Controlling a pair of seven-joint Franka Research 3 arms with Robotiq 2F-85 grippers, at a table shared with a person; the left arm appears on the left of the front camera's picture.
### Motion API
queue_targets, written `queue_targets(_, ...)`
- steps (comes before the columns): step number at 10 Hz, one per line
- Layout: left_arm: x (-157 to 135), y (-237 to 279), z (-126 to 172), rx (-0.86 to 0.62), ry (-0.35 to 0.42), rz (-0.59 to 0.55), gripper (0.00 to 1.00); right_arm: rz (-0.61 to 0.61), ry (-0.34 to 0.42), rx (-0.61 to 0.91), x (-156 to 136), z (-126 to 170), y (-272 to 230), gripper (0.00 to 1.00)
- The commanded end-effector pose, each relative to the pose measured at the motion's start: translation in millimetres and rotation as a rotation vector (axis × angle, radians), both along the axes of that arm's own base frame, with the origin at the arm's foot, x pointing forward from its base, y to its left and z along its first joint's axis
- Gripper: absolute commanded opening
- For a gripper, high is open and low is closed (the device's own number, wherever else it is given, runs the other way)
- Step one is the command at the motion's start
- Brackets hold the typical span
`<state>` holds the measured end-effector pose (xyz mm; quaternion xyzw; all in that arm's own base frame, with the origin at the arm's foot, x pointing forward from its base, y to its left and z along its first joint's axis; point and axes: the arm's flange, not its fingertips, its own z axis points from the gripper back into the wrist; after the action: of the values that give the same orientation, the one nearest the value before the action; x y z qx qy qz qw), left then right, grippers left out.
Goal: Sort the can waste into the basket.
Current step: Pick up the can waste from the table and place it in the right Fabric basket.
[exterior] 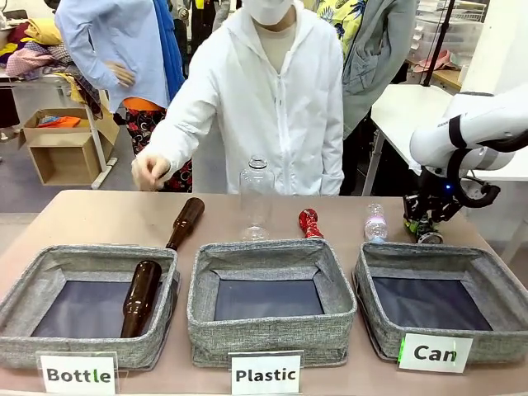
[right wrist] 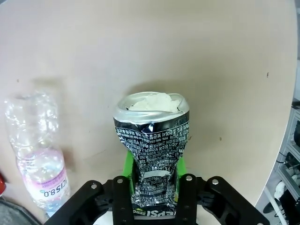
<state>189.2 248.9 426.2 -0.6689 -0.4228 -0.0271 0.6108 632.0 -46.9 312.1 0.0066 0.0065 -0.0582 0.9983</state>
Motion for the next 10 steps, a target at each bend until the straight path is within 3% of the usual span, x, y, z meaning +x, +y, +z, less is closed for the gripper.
queue_targets(1, 0.7, 2.4, 0.0, 0.007, -0.019, -0.014, 1.00, -0.032, 0.013, -0.023, 5.0, 0.7, 1.2, 0.00)
queue_targets(3, 9.1, -6.4, -1.4, 0.017, -0.012, -0.068, 1.00, -0.029, -0.013, -0.014, 0.9, 9.8, -1.9, 0.00)
queue_targets(6, 61.7, -64.7, -28.8, 0.159, 0.158, -0.245, 1.00, 0.003, -0.176, 0.012, -43.4, 70.2, -18.2, 0.00)
queue_targets(7, 78.6, -80.8, -42.8, 0.212, 0.217, -0.268, 1.00, 0.063, -0.242, 0.020, -64.2, 92.3, -20.4, 0.23)
queue_targets(8, 90.0, -96.5, -56.3, 0.262, 0.254, -0.303, 1.00, 0.140, -0.296, 0.011, -90.0, 113.6, -19.1, 0.23)
queue_targets(10, 108.6, -107.9, -81.3, 0.338, 0.342, -0.296, 1.00, 0.402, -0.295, 0.052, -131.3, 135.8, -10.8, 0.23)
